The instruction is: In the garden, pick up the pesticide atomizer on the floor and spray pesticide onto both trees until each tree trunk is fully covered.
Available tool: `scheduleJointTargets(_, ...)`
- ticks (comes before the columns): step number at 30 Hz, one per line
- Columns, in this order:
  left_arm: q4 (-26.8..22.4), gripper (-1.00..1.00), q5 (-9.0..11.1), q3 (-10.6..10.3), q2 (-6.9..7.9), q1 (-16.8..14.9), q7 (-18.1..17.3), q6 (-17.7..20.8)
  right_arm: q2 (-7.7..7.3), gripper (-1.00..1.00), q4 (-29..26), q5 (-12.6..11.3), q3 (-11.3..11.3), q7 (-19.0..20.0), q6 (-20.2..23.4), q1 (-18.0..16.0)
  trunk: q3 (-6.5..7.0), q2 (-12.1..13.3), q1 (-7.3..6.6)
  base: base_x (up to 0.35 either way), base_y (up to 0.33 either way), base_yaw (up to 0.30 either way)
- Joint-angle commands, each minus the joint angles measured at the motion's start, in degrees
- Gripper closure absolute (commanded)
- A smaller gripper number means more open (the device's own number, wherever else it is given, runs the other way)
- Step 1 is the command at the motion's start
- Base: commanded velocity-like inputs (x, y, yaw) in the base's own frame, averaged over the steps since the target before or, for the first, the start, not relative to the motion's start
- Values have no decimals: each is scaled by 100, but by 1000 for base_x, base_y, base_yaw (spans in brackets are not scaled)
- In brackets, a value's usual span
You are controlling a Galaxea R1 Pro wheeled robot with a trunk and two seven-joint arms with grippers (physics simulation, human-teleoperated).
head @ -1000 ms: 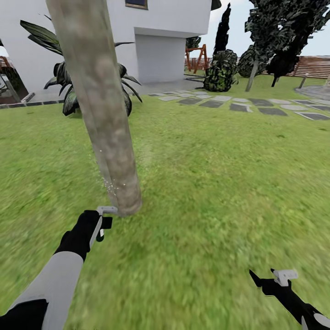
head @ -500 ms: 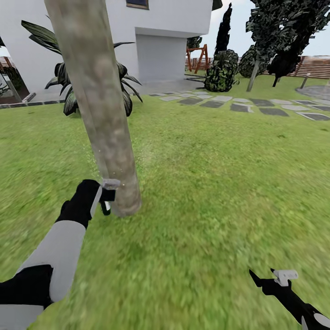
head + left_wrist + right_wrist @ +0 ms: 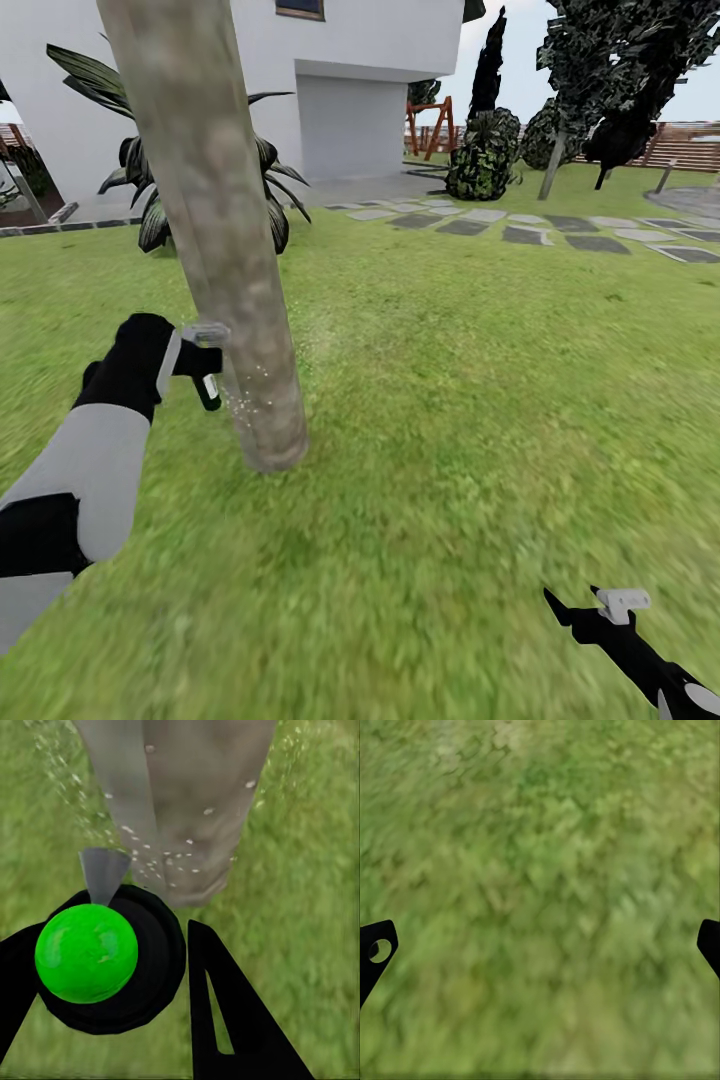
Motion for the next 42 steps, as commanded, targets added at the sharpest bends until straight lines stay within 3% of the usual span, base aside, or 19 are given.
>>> scheduleJointTargets(1,25,100,0,-5,4,22,0,0,0,-100,0,0,0,0,-1,0,0,0,0,0,0,0)
scheduleJointTargets(5,231,100,-2,-10,17,295,-88,-41,0,-100,0,0,0,0,1,0,0,0,0,0,0,0)
scheduleJointTargets(8,269,100,-42,-15,48,741,-744,-100,0,-100,3,0,0,0,3,0,0,0,0,0,0,0)
scheduleJointTargets(13,270,100,-60,-27,257,1004,-1476,-171,0,-100,7,0,0,0,0,0,0,0,0,0,0,0)
scheduleJointTargets(19,201,100,-59,-15,345,928,-1632,-131,0,-100,9,0,0,0,4,0,0,0,0,0,0,0)
scheduleJointTargets(21,195,100,-55,-191,339,679,-1648,-87,0,-100,9,0,0,0,1,0,0,0,0,0,0,0)
scheduleJointTargets(23,206,100,-59,-506,352,427,-1651,-58,0,-100,9,0,0,0,0,0,0,0,0,0,0,0)
scheduleJointTargets(27,255,100,-62,-598,438,361,-1652,-52,0,-100,9,0,0,0,0,0,0,0,0,0,0,0)
scheduleJointTargets(31,280,100,-60,-607,520,431,-1646,-91,1,-100,9,0,0,0,-1,0,0,0,0,0,0,0)
scheduleJointTargets(42,288,100,-92,-590,506,1444,-1513,-355,17,-100,17,5,9,0,7,0,0,0,0,0,0,0)
